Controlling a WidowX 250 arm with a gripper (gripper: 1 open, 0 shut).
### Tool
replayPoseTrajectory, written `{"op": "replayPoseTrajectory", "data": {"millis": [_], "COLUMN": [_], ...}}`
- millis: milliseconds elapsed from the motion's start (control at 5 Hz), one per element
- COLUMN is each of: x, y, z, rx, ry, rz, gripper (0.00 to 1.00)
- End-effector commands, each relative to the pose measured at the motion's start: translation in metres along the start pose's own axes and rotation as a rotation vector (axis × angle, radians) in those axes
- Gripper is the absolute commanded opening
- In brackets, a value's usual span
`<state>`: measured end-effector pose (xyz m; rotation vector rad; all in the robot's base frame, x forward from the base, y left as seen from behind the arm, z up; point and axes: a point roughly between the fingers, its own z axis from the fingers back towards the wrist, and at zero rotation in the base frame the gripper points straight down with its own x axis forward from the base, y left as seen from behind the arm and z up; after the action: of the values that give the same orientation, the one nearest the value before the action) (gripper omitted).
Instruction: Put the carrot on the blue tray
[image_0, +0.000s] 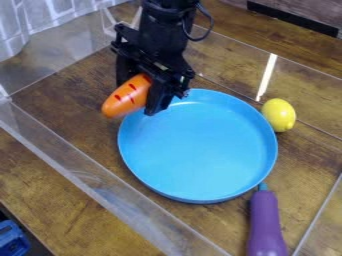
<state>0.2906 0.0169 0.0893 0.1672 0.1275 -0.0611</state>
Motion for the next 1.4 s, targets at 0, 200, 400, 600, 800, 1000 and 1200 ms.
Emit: {"op": "replayPoseTrajectory", "data": {"millis": [0, 200, 400, 600, 800, 1000, 1200], "x": [0.009, 0.002, -0.003, -0.007, 0.0, 0.008, 0.014], "y": [-0.011, -0.018, -0.021, -0.027, -0.028, -0.03, -0.028], "z": [0.022, 0.021, 0.024, 0.025, 0.027, 0.028, 0.029], "rx": [-0.012, -0.022, -0.024, -0.032, -0.045, -0.057, -0.064], "ry": [-0.086, -0.103, -0.122, -0.137, -0.146, -0.152, -0.156], "rz": [-0.017, -0.077, -0.132, -0.184, -0.201, -0.221, -0.215], "gripper": [0.0, 0.0, 0.0, 0.0, 0.0, 0.0, 0.0]}}
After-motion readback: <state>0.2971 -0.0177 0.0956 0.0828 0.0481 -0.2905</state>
